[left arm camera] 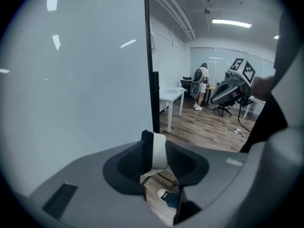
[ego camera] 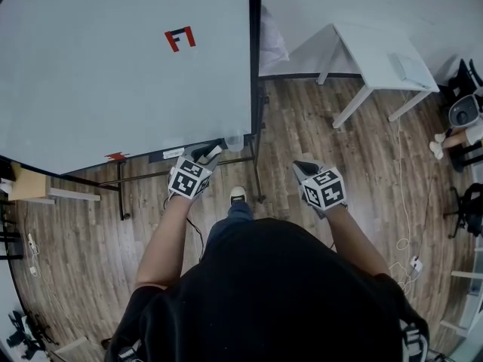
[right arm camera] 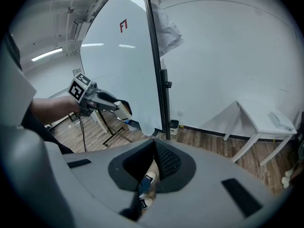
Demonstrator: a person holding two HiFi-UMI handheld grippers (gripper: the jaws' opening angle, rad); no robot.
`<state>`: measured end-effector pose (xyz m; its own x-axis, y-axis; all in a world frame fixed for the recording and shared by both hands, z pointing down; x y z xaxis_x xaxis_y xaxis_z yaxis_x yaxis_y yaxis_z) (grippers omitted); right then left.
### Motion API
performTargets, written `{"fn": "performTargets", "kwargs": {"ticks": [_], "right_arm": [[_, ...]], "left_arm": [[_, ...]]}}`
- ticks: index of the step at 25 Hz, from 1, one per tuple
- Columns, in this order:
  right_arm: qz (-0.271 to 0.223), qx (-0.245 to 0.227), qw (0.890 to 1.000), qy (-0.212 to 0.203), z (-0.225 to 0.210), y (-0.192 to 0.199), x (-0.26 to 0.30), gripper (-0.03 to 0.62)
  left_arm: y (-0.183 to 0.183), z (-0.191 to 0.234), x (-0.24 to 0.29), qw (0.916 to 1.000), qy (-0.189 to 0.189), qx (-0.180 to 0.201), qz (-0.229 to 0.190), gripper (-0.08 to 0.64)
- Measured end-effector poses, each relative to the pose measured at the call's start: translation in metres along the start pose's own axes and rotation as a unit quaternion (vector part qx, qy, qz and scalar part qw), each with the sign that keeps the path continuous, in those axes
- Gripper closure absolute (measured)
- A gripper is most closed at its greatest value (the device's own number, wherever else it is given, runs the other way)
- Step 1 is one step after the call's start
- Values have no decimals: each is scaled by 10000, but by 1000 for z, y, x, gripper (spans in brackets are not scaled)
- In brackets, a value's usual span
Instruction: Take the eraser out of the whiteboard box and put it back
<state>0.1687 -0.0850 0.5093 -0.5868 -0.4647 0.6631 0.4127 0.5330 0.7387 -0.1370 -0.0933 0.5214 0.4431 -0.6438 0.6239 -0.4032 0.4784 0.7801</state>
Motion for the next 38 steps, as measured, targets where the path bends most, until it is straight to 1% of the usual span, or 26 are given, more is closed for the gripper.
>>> {"fn": "performTargets", "kwargs": {"ticks": [7, 13, 24, 38], "right_arm": [[36, 30, 10000, -1, -6, -5, 12, 595], [64, 68, 10000, -23, -12, -8, 24, 595], [87, 161, 9998, -33, -24, -18, 40, 595], [193, 298, 9994, 3, -40, -20, 60, 595]], "left_arm": [[-16, 7, 8, 9999, 41, 52, -88, 413], [-31, 11, 19, 9997, 151, 66, -175, 413], [-49, 14, 50, 9986, 471, 97, -207, 413], [-38, 21, 84, 9968, 791, 6, -56, 413]]}}
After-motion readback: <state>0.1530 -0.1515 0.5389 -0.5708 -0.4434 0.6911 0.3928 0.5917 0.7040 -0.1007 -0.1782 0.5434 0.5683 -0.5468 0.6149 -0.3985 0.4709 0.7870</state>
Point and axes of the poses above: the fingertips, and each gripper's own axes: x forward along the fingers, z to its left, y out of its underside, the point moved 7 cm from there along -x, backward along the fingers, and after that the axes turned 2 degrees about -y, right-handed, at the moved point
